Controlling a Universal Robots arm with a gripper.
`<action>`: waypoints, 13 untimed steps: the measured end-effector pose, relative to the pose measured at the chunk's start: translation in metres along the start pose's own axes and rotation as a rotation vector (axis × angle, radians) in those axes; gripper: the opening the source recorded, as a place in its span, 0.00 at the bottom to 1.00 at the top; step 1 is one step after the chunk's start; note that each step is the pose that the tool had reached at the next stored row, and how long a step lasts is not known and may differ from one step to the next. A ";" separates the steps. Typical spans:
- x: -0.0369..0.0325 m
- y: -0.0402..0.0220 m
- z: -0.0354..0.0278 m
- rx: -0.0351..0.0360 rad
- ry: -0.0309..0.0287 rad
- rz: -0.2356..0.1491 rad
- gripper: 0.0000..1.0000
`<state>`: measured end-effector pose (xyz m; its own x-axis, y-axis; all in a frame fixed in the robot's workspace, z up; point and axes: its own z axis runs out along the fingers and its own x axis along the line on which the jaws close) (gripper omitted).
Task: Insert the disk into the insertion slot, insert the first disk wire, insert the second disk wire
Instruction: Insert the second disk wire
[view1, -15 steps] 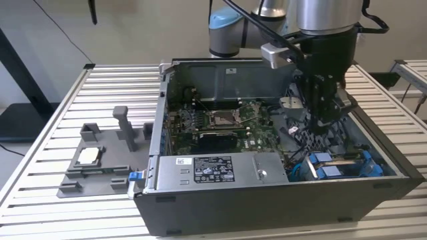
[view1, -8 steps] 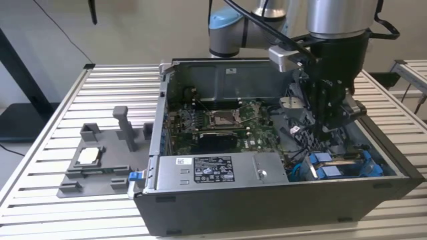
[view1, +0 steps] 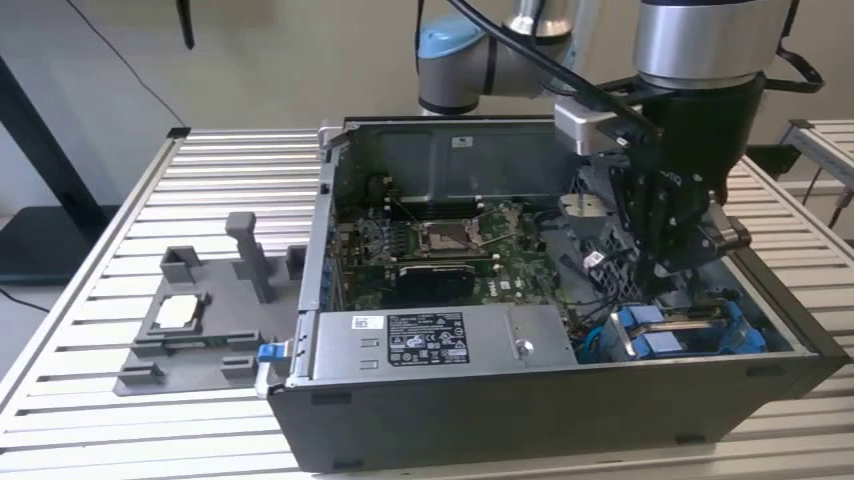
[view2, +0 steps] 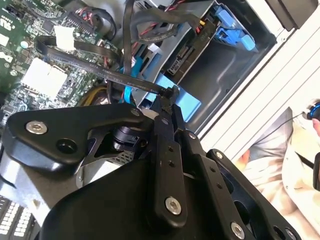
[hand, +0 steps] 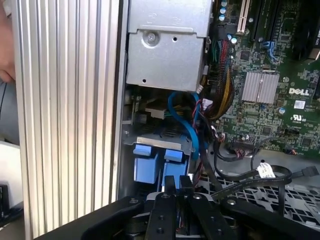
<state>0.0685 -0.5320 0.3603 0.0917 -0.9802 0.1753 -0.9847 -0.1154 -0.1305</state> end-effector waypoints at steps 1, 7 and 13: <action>0.0014 -0.0009 0.0004 -0.0009 -0.0082 0.001 0.16; 0.0094 -0.0063 0.0031 -0.0044 -0.0583 0.007 0.16; 0.0174 -0.0110 0.0056 -0.0159 -0.0944 0.010 0.16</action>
<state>0.0818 -0.5487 0.3593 0.0945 -0.9922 0.0812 -0.9878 -0.1035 -0.1161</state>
